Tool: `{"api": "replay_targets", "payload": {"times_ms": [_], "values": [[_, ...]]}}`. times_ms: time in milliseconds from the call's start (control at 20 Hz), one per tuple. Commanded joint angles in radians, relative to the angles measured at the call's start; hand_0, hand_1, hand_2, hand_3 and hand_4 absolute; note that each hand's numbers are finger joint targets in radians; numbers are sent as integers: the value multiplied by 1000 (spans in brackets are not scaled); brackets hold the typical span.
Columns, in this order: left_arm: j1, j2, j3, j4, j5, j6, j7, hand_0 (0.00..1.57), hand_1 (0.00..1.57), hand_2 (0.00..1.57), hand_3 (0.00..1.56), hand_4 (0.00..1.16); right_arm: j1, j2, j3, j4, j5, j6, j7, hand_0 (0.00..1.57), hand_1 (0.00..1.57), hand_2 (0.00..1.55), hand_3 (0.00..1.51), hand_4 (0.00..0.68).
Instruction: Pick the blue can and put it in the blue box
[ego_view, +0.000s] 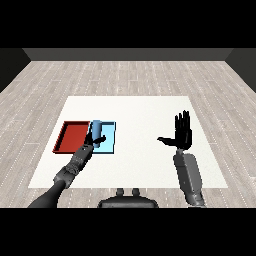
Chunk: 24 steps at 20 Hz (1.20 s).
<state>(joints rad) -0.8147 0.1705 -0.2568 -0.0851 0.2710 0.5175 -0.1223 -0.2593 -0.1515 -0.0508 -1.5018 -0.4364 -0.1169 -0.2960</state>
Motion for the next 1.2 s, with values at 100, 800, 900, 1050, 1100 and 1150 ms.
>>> {"api": "replay_targets", "payload": {"times_ms": [100, 800, 900, 1050, 1100, 1150], "values": [[35, 41, 30, 65, 12, -142, 19, 1348, 1348, 1240, 399, 606, -25, 2, -5, 62, 5, 37, -40, 0, 0, 0, 0, 0], [32, 12, 70, -28, 3, 187, -205, 0, 0, 0, 0, 0, 2, 28, 4, 31, -9, 75, -61, 0, 0, 0, 0, 0], [3, -3, 99, -76, 25, 211, -264, 0, 0, 0, 0, 0, -13, 9, -14, -15, -29, 45, 4, 0, 0, 0, 0, 0], [-8, -3, 152, -211, 75, 105, -399, 0, 0, 0, 0, 0, -15, 31, 8, -4, -18, 57, -22, 0, 0, 0, 0, 0], [-19, -26, 140, -240, 65, 88, -423, 0, 0, 0, 0, 0, -51, -4, -28, 53, -41, 86, -12, 0, 0, 0, 0, 0], [11, -8, 156, -284, 82, 32, -489, 0, 0, 0, 0, 0, 5, 26, 11, 0, -21, 76, -22, 0, 0, 0, 0, 0]]}}
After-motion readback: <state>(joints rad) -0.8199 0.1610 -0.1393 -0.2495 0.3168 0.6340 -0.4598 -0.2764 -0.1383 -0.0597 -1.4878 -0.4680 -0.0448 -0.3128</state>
